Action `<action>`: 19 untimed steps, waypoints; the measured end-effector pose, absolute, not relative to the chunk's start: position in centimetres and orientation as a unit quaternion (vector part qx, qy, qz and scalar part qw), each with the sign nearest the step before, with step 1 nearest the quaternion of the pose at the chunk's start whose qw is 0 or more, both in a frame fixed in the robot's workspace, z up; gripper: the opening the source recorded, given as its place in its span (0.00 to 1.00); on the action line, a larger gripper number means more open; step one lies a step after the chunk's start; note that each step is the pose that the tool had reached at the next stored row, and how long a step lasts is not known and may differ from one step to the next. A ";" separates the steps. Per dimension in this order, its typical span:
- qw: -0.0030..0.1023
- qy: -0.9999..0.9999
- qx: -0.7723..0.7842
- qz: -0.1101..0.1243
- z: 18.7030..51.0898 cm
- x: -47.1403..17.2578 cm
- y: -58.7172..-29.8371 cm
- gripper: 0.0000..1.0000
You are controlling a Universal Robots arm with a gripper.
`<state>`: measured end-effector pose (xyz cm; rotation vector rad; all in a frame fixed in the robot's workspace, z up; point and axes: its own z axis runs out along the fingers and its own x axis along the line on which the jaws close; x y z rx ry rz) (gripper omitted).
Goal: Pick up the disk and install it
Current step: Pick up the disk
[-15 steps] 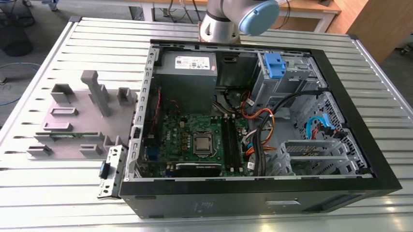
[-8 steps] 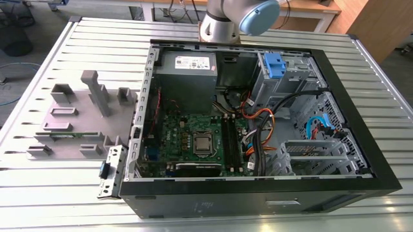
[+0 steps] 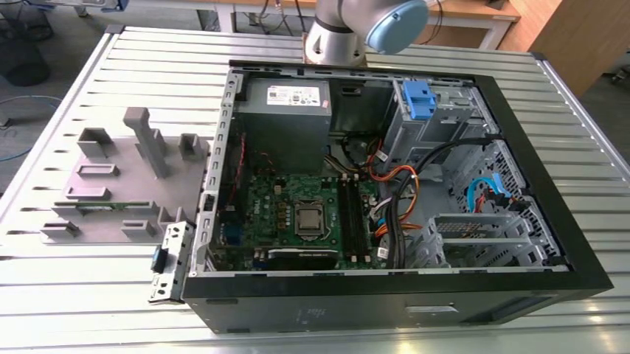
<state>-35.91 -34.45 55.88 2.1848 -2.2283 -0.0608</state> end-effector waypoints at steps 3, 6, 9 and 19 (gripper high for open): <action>0.010 -0.714 0.700 -0.019 55.8 -35.0 -34.5 0.35; 0.010 -0.714 0.700 -0.020 55.8 -33.9 -34.5 0.35; 0.010 -0.714 0.700 -0.019 55.7 -32.9 -34.5 0.35; 0.010 -0.714 0.700 -0.020 55.6 -29.5 -34.5 0.35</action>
